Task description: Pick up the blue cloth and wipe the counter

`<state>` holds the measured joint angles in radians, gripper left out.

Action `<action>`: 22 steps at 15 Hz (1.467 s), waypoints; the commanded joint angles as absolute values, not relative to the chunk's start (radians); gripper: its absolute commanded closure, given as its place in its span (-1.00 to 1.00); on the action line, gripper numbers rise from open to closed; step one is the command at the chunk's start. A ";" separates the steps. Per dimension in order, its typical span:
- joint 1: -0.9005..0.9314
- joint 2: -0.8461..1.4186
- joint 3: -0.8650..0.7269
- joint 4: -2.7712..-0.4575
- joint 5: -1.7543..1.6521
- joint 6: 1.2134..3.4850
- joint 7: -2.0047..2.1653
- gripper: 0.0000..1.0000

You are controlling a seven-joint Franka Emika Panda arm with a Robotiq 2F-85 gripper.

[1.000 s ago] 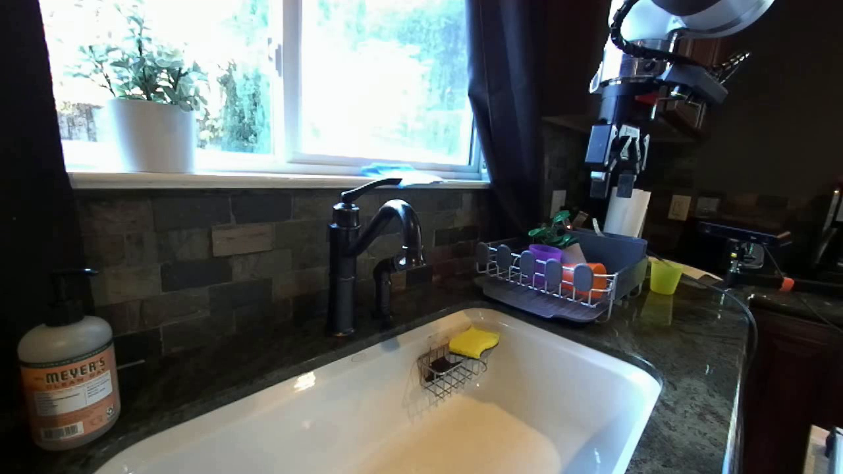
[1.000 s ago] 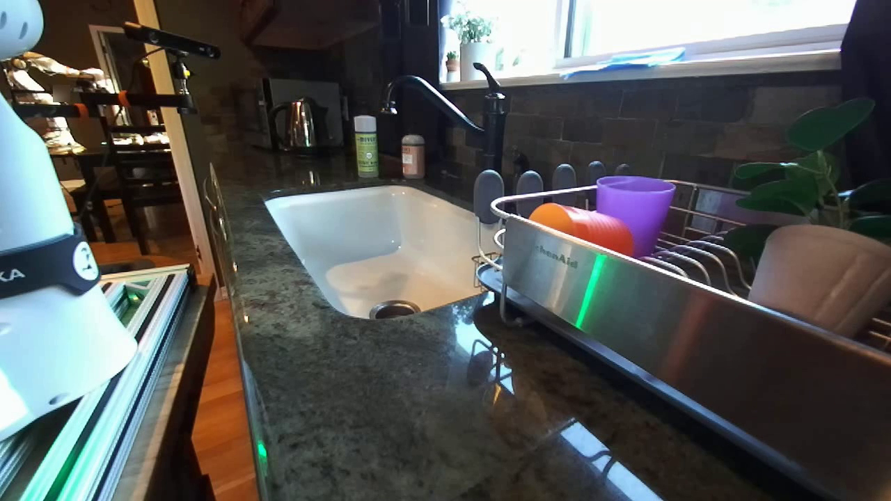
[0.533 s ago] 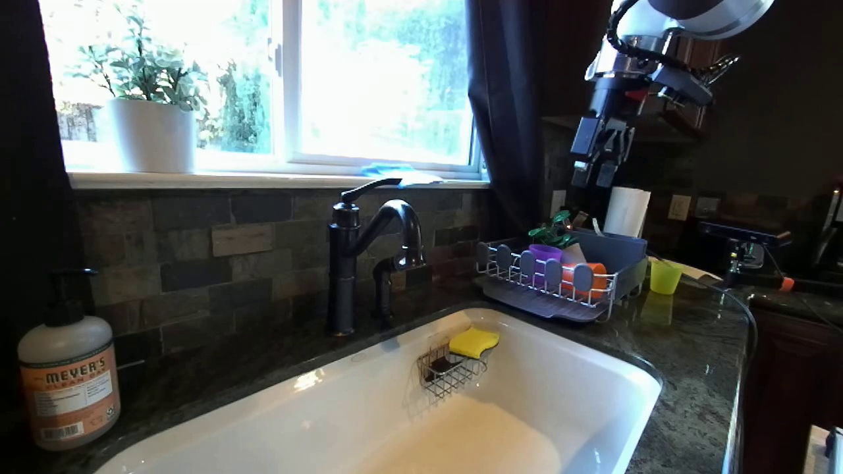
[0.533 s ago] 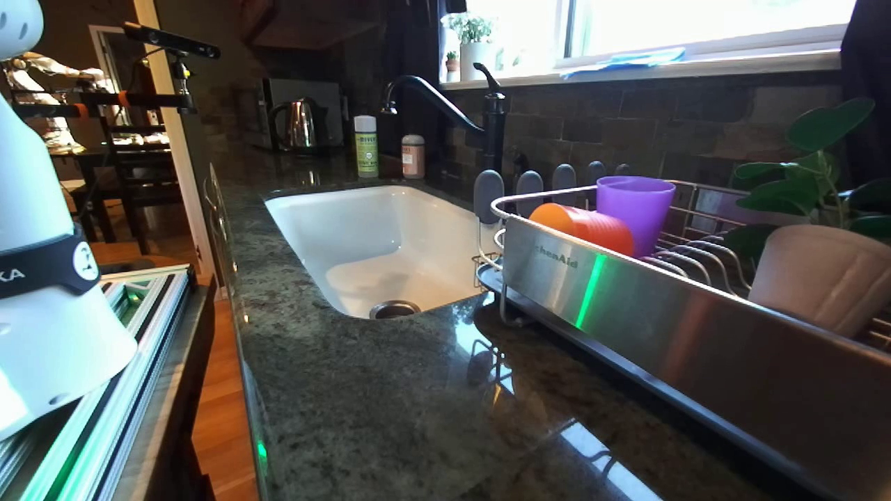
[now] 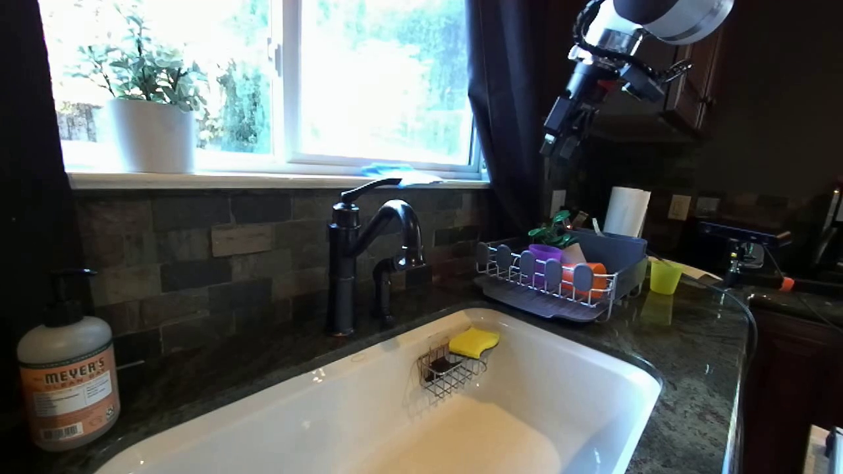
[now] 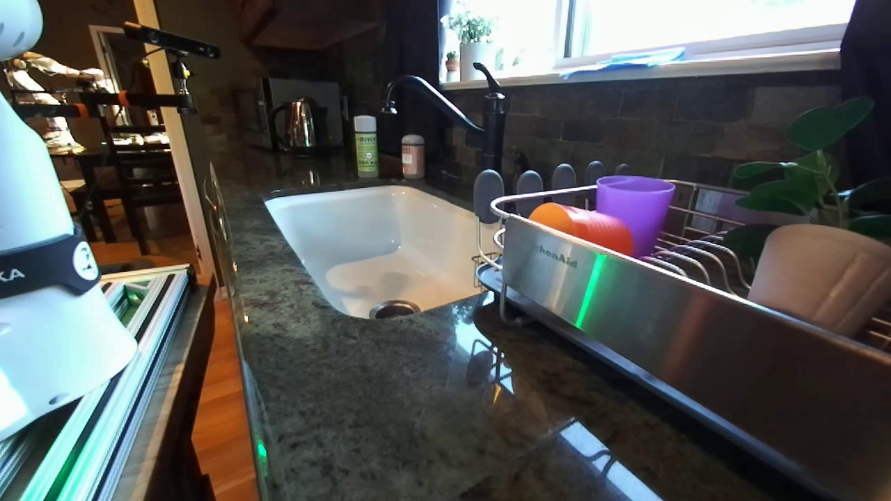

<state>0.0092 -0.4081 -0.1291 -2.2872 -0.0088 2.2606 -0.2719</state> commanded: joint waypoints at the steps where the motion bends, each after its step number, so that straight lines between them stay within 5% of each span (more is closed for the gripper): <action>1: 0.012 -0.278 -0.078 -2.160 0.021 2.330 -0.146 -1.00; 12: 0.003 -0.276 -0.057 -2.168 0.006 2.366 -0.108 -1.00; 22: 0.030 0.085 0.007 -1.840 0.023 2.491 -0.151 -1.00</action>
<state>0.0295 -0.0383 0.0009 -1.9829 0.0000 2.5000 -0.1036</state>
